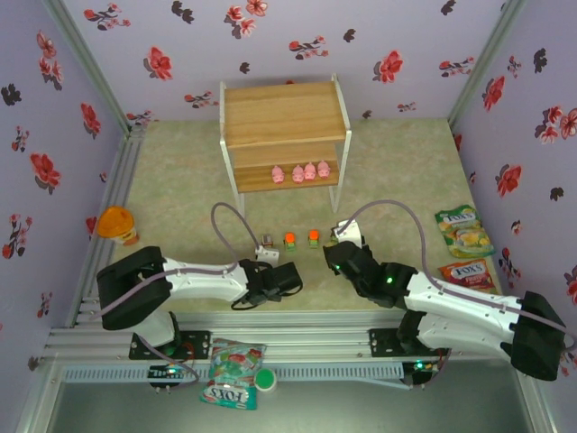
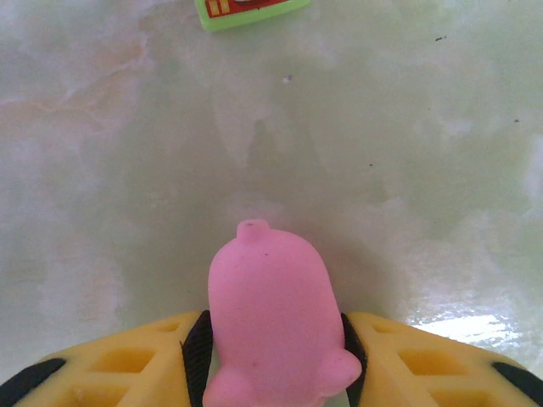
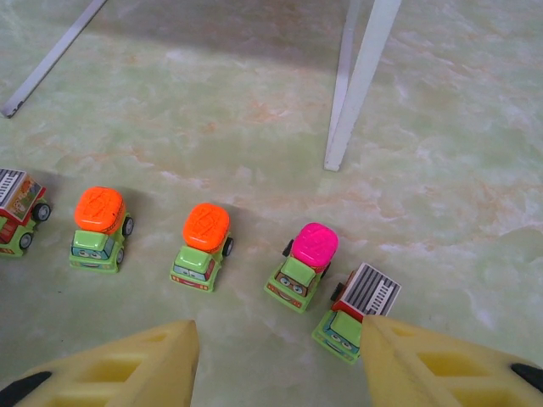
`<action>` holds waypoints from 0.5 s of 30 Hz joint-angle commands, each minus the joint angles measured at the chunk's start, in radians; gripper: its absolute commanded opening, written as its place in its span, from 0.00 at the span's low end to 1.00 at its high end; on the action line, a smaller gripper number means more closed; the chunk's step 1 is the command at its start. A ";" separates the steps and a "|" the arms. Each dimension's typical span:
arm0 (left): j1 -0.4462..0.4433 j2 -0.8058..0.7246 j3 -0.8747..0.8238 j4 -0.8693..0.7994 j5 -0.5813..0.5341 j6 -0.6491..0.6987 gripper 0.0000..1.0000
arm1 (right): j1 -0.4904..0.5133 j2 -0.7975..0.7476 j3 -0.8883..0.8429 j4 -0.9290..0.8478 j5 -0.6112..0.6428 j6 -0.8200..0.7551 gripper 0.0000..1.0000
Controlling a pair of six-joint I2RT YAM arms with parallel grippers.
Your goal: Place and organize the plastic toys onto the shelf
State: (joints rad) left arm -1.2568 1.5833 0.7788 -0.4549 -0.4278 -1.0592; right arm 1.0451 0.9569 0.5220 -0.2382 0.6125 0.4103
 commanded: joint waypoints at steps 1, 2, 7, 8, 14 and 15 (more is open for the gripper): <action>-0.001 -0.015 -0.035 0.012 -0.054 0.029 0.49 | -0.005 0.005 -0.004 0.017 -0.002 -0.011 0.54; -0.001 -0.019 -0.040 0.021 -0.056 0.032 0.49 | -0.005 0.007 -0.004 0.016 -0.002 -0.010 0.54; 0.000 -0.037 -0.067 0.052 -0.080 0.029 0.54 | -0.007 0.006 -0.004 0.014 -0.001 -0.010 0.55; -0.002 -0.039 -0.073 0.062 -0.083 0.031 0.54 | -0.007 0.006 -0.004 0.015 -0.001 -0.010 0.55; -0.010 -0.045 -0.098 0.135 -0.100 0.050 0.53 | -0.006 0.007 -0.005 0.013 -0.001 -0.010 0.55; -0.011 -0.044 -0.103 0.146 -0.101 0.054 0.53 | -0.006 0.007 -0.005 0.013 -0.002 -0.010 0.55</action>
State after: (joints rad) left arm -1.2655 1.5429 0.7013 -0.3489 -0.4770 -1.0325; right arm 1.0451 0.9588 0.5220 -0.2352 0.6125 0.4103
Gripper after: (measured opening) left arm 0.531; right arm 0.548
